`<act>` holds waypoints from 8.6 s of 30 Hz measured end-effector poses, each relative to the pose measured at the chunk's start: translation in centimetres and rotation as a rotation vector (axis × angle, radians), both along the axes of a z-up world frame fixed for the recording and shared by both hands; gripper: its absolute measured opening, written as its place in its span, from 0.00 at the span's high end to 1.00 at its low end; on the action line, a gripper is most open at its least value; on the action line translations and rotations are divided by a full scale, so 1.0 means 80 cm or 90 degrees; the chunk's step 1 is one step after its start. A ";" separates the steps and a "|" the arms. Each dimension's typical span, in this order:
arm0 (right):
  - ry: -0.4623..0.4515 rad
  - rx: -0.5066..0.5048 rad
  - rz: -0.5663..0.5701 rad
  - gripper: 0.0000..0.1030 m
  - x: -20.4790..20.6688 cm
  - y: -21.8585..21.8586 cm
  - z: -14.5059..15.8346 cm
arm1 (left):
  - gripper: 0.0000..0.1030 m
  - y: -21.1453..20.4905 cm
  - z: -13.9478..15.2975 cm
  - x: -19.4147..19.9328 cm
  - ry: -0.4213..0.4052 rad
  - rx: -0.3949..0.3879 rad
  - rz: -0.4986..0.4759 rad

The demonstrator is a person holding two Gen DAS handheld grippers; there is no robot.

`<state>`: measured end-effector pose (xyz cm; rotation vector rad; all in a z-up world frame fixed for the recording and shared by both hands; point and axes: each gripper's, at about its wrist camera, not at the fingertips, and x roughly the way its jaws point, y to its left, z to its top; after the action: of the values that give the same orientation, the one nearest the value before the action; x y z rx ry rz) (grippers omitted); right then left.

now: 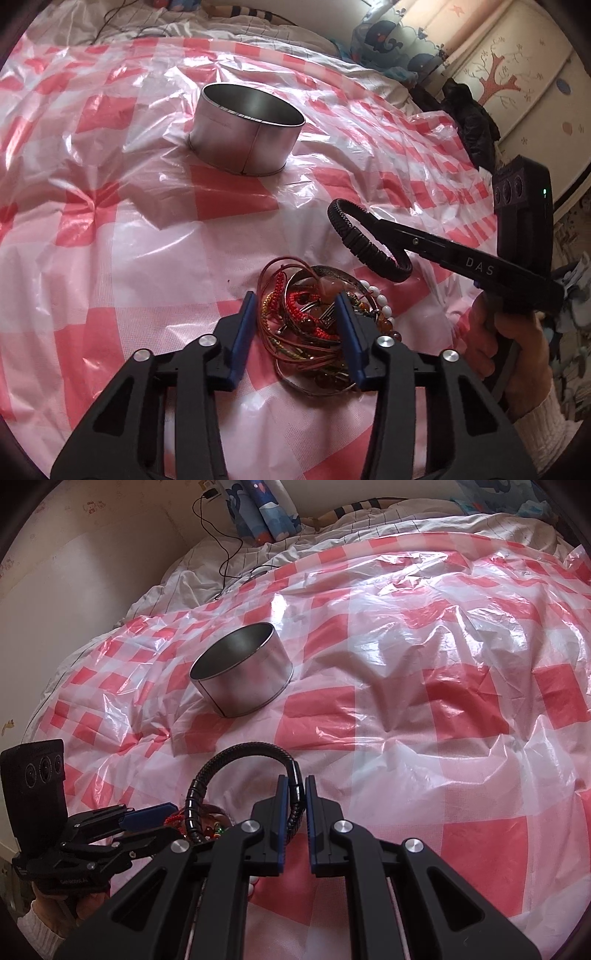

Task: Organize jewelry
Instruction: 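Grasp red and gold bracelets with the left tool while the right tool holds the black bracelet, then carry both held bracelets over the silver tin and open both tools to drop them, then grasp a red cord with the left tool while the right tool grasps a silver bangle, then move both tools over the silver tin and open them to drop the jewelry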

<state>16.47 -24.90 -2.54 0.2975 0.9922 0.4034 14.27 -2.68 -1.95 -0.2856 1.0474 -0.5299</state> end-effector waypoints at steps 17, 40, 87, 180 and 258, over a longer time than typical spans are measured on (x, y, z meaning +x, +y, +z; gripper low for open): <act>0.009 -0.013 0.006 0.90 0.000 0.007 -0.007 | 0.73 0.037 -0.028 0.015 0.103 -0.188 0.061; -0.015 -0.022 0.003 0.90 -0.002 0.009 -0.002 | 0.99 0.038 0.032 0.002 -0.039 -0.153 0.050; -0.217 -0.119 -0.033 0.90 0.114 0.049 0.067 | 0.99 -0.016 0.114 0.159 -0.216 0.025 0.081; -0.040 -0.076 0.201 0.94 -0.020 0.081 0.007 | 0.93 0.062 0.079 0.038 -0.101 -0.034 0.004; -0.167 -0.005 0.062 0.94 0.030 0.029 0.090 | 0.50 0.045 0.087 0.125 -0.084 0.060 0.044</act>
<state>18.86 -22.61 4.69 0.1847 0.7521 0.5129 24.24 0.89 4.98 -0.1997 0.9278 -0.4295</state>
